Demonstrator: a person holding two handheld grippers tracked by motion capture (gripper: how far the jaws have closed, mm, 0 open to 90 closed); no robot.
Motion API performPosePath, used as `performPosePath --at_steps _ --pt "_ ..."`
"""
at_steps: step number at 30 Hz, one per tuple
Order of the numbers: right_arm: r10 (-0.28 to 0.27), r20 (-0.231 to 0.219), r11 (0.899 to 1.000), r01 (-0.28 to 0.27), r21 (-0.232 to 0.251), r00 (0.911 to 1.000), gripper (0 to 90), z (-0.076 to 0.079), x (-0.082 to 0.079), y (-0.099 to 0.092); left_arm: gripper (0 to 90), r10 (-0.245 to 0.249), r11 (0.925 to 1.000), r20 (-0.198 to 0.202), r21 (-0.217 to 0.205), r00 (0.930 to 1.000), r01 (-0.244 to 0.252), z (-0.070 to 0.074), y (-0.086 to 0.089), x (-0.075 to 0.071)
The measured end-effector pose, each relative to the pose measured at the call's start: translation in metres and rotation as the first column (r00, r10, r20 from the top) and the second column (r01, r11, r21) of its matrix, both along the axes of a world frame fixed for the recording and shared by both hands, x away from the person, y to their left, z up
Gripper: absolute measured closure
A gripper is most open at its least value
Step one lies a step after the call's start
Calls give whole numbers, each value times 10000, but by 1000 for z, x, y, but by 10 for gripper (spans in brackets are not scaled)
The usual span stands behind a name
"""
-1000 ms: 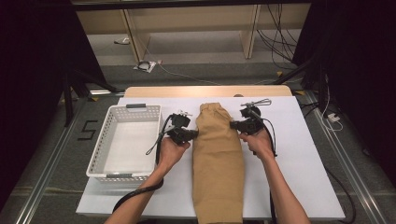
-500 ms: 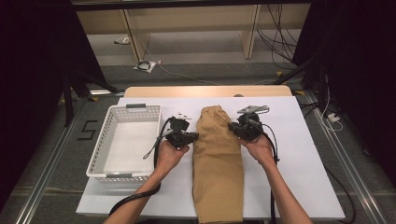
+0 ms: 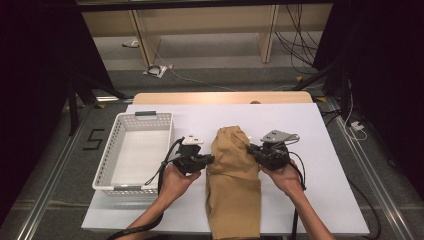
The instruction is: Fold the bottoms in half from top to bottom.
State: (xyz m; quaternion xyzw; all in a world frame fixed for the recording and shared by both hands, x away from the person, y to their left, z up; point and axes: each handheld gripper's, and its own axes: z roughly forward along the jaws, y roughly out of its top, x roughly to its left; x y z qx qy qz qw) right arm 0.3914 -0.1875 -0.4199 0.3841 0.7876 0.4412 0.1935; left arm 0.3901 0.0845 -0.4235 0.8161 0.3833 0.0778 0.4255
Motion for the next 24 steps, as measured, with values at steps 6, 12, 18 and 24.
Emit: performPosePath --at_steps 6,12,18,24 --pt "278 243 9995 -275 -141 9993 855 -5 -22 -1 877 -538 9983 -32 202 9985 538 -8 2 -19" --pt "542 131 9978 -537 -402 9984 852 -14 -37 1 876 -942 9950 -181 310 9954 947 -20 4 -32" --pt "720 -54 9959 -721 -540 9974 849 -18 -51 1 875 -1264 9906 -333 485 9914 1279 -26 5 -42" --pt "877 -349 9933 -900 -718 9955 847 -23 -63 1 875 -1470 9865 -560 650 9876 1505 -33 4 -48"
